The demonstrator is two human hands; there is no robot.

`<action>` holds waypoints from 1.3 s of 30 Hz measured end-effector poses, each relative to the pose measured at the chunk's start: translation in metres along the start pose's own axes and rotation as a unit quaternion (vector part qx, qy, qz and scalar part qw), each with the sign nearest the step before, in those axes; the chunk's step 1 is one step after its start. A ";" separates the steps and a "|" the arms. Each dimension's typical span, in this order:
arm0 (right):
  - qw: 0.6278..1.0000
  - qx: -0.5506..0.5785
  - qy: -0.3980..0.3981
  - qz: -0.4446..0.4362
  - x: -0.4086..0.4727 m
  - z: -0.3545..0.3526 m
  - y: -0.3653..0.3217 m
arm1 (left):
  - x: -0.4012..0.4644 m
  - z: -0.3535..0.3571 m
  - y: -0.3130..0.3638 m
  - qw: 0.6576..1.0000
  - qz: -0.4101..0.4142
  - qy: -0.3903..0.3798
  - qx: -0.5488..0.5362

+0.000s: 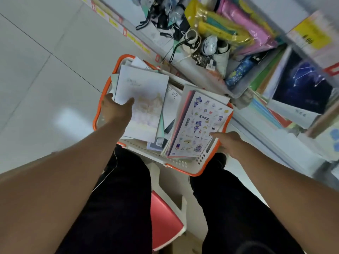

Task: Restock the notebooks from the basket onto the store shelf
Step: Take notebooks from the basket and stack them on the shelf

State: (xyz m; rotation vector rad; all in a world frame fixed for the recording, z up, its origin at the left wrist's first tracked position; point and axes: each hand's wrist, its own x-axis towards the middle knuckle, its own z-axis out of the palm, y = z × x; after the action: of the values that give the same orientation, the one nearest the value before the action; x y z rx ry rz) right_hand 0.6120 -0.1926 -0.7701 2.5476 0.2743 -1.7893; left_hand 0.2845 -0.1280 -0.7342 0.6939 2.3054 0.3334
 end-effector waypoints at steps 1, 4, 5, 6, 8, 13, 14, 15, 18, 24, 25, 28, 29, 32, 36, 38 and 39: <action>0.998 -0.044 0.028 -0.031 -0.001 -0.001 -0.001 | -0.002 0.004 0.003 1.000 0.009 -0.002 -0.008; 0.960 -0.147 0.128 -0.201 -0.005 -0.001 -0.003 | -0.010 0.016 0.012 0.994 0.105 0.008 -0.021; 0.941 -0.160 0.136 -0.266 -0.004 0.000 -0.005 | -0.013 0.022 0.014 0.988 0.153 -0.017 -0.021; 0.922 -0.171 0.135 -0.321 -0.003 0.000 -0.007 | -0.016 0.029 0.015 0.978 0.196 -0.063 -0.016; 0.890 -0.186 0.122 -0.397 0.000 0.003 -0.012 | -0.023 0.043 0.016 0.950 0.242 -0.200 0.008; 0.856 -0.211 0.099 -0.462 0.007 0.019 -0.029 | -0.027 0.070 0.010 0.910 0.231 -0.339 0.054; 0.850 -0.221 0.098 -0.469 0.009 0.021 -0.035 | -0.024 0.072 0.010 0.909 0.230 -0.340 0.067; 0.842 -0.230 0.100 -0.478 0.010 0.022 -0.043 | -0.020 0.073 0.011 0.902 0.237 -0.348 0.095; 0.810 -0.255 0.112 -0.516 0.008 0.026 -0.069 | -0.009 0.069 0.025 0.866 0.316 -0.354 0.158; 0.780 -0.299 0.083 -0.543 0.012 0.032 -0.097 | 0.003 0.064 0.039 0.787 0.432 -0.368 0.241; 0.774 -0.309 0.082 -0.546 0.011 0.031 -0.100 | 0.003 0.065 0.038 0.779 0.444 -0.365 0.250; 0.748 -0.349 0.090 -0.558 0.009 0.027 -0.105 | -0.002 0.069 0.040 0.777 0.458 -0.342 0.264; 0.739 -0.356 0.092 -0.565 0.008 0.026 -0.107 | -0.004 0.070 0.043 0.777 0.456 -0.337 0.273; 0.716 -0.397 0.100 -0.566 0.009 0.022 -0.108 | -0.007 0.073 0.053 0.768 0.450 -0.333 0.312; 0.719 -0.428 0.084 -0.541 0.014 0.014 -0.106 | -0.015 0.075 0.064 0.770 0.472 -0.306 0.301; 0.736 -0.400 0.073 -0.541 0.014 0.014 -0.103 | -0.026 0.074 0.067 0.764 0.473 -0.306 0.314; 0.736 -0.402 0.072 -0.540 0.012 0.015 -0.101 | -0.032 0.070 0.065 0.759 0.472 -0.308 0.327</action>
State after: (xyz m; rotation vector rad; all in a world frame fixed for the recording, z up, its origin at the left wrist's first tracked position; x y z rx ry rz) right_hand 0.5870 -0.0936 -0.7775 1.8327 2.2841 -1.0303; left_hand 0.3773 -0.0900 -0.7399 1.9718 1.2284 -0.2822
